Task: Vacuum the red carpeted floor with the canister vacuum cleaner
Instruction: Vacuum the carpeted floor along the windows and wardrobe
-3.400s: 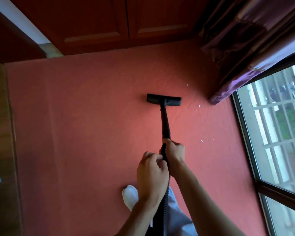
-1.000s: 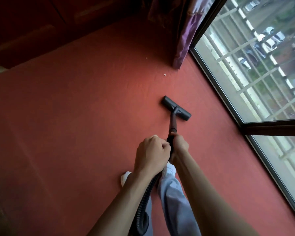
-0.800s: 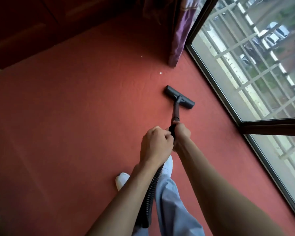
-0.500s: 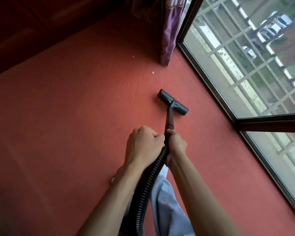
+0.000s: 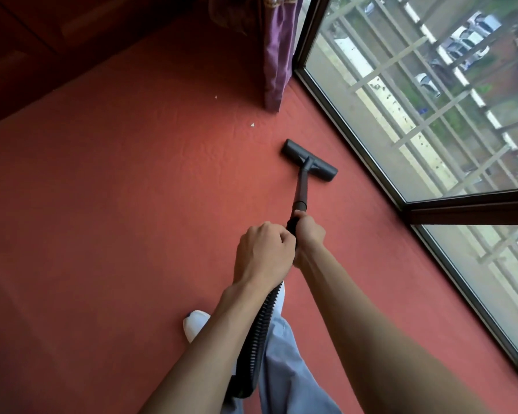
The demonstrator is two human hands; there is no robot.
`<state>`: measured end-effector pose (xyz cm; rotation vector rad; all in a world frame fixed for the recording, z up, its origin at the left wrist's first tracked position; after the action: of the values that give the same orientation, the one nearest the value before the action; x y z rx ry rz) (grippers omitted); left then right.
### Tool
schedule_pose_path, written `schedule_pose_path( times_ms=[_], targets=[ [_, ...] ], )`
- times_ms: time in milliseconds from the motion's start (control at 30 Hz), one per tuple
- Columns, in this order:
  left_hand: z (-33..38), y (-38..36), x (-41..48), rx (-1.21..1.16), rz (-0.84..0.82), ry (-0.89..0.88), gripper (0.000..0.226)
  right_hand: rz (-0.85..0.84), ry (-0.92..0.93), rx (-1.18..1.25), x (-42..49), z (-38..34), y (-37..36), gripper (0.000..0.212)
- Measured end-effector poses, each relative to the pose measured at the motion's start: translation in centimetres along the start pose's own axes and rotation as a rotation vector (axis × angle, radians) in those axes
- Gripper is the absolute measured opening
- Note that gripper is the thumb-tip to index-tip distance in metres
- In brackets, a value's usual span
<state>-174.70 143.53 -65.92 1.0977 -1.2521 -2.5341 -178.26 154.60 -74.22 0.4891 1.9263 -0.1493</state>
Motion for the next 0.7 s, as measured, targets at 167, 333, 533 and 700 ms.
schedule_pose_path(
  times_ms=[167,333,533,700],
  targets=[
    [0.6,0.3,0.0,-0.006,0.055,0.009,0.03,0.01,0.038,0.017,0.4,-0.7,0.4,0.016],
    [-0.7,1.5,-1.5,-0.054,-0.072,0.026,0.034,0.018,-0.032,0.04,-2.0,2.0,3.3,0.015],
    [-1.0,-0.1,-3.0,0.126,-0.092,-0.023,0.029,0.046,-0.047,0.105,-2.1,4.1,4.2,0.011],
    [0.1,-1.4,-4.9,0.096,-0.101,-0.132,0.033,0.006,0.005,0.185,-0.8,2.7,3.1,0.013]
  ],
)
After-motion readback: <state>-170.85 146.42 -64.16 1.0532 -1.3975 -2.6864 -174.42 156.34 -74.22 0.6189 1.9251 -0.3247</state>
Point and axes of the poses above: each hand's wrist, its own x-axis towards the middle knuckle, its own y-axis out of the back of the hand, z = x × y, the point moved 8 cm from there along x, towards the middle knuckle, and after that the axes turned 15 degrees about x, right-handed, at the moved point
